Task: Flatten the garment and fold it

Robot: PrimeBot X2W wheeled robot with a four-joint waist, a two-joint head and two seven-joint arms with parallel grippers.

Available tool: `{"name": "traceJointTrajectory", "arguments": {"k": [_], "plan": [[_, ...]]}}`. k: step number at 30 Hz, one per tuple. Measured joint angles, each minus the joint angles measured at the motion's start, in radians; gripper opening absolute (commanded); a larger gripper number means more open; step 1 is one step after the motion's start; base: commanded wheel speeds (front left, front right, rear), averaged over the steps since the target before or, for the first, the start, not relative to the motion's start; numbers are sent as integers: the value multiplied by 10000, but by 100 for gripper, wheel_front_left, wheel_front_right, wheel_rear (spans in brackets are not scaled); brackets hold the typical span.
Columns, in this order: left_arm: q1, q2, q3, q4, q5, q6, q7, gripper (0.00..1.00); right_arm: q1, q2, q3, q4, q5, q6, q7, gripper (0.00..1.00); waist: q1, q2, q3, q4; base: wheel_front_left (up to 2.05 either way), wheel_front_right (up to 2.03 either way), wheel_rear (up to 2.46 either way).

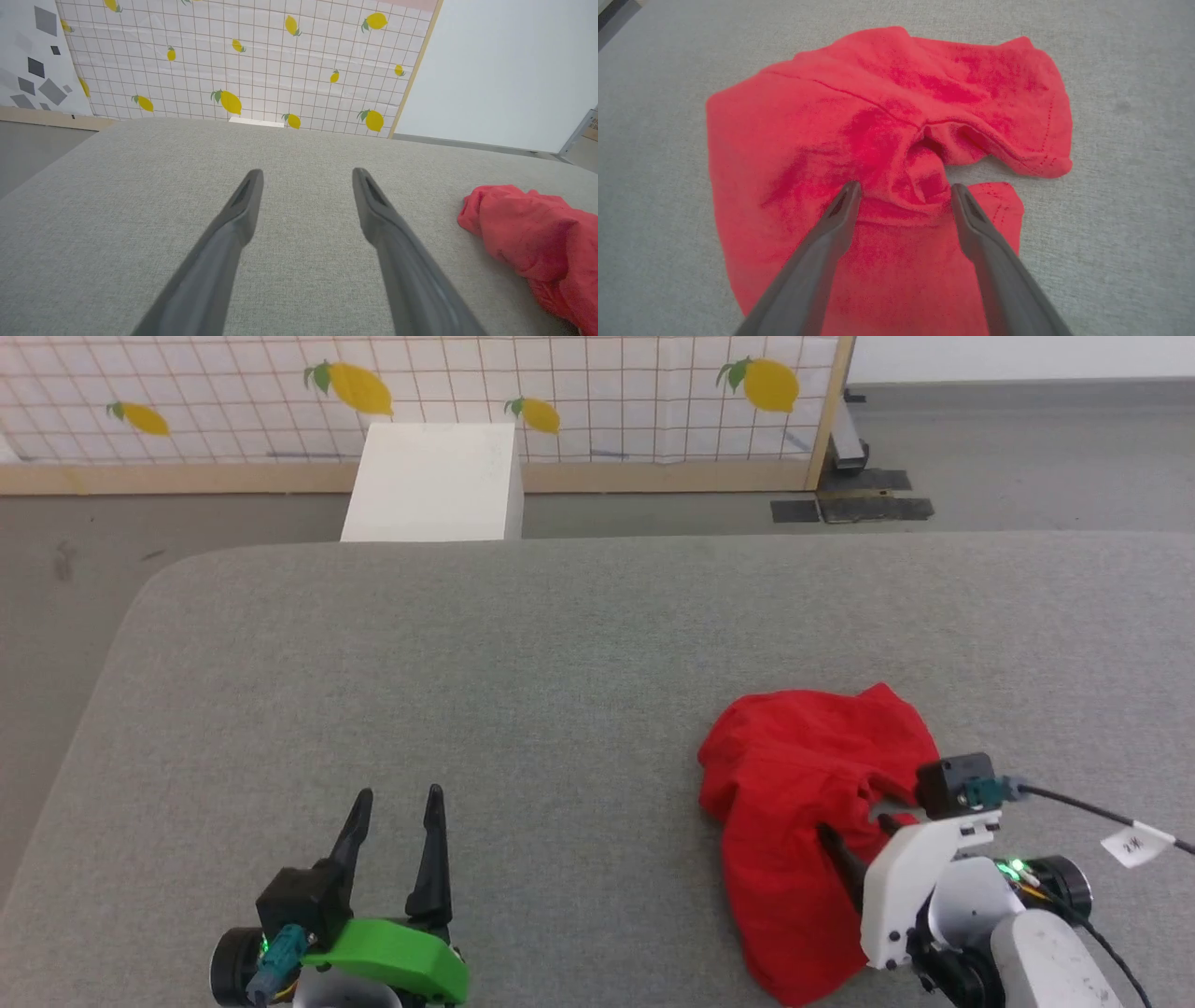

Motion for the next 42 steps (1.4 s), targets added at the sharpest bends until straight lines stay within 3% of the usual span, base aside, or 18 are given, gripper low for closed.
{"name": "traceJointTrajectory", "arguments": {"k": [1, 3, 4, 11, 16, 20, 23, 27, 31, 37, 38, 39, 42], "plan": [[-2, 0, -6, 10, 0, 2, 0, 100, -83, -23, 81, 6, 2, 0, 127, 100, 0, 0, 23, 43, 0, 0, 0], [-9, 0, -15, 17, -12, 4, 0, 100, -199, -54, 261, -27, 12, 0, 236, 37, 0, 0, 49, 118, 0, 0, 0], [-11, 0, -25, 29, -12, 4, 0, 100, -242, -98, 395, -79, 42, 0, 213, 0, 0, 0, 53, 158, 0, 0, 0], [-4, 0, 21, 56, -42, 33, 0, 100, -468, -357, 1227, -594, 560, 0, -428, 0, 0, 0, -111, 227, 0, 0, 0], [9, 0, 125, 59, -38, 33, 0, 100, -1243, -489, 2017, -1590, 1156, 0, -1824, 0, 0, 0, -239, 102, 0, 0, 0], [13, 0, 148, 59, -6, 29, 0, 100, -1706, -458, 1965, -2412, 1797, 0, -2913, 0, 0, 0, -335, 22, 0, 0, 0], [13, 0, 132, 56, 6, 15, 0, 100, -1700, -575, 1812, -2715, 2180, 0, -3074, 0, 0, -1, -356, 1, 0, 0, 0], [13, -2, 107, 52, 8, -13, 0, 100, -1271, -1124, 1051, -2393, 1916, 2, -2554, 0, 0, 0, -325, 14, 0, 0, 0], [11, -2, 98, 44, 19, -13, 0, 100, -291, -1762, -257, -1122, 330, -2, -796, 0, 0, 0, -242, 44, 0, 0, 0], [-11, -8, 153, 46, 21, -15, 0, 100, 444, -1277, -2865, -502, -1287, 0, -65, 0, 0, 0, -67, 69, 0, 0, 0], [-11, -8, 171, 46, 23, -15, 0, 100, 450, -1135, -3106, -508, -1446, 0, -123, 27, 0, 0, -47, 54, 0, 0, 0], [-13, -8, 192, 46, 29, -15, 0, 100, 453, -949, -3373, -535, -1578, 0, -270, 100, 0, 0, -29, 28, 0, 0, 0], [-26, -8, 159, 46, 33, -13, 0, 100, 525, -470, -3768, -767, -1768, 0, -819, 100, 0, 0, -26, -43, 0, 0, 0]]}}
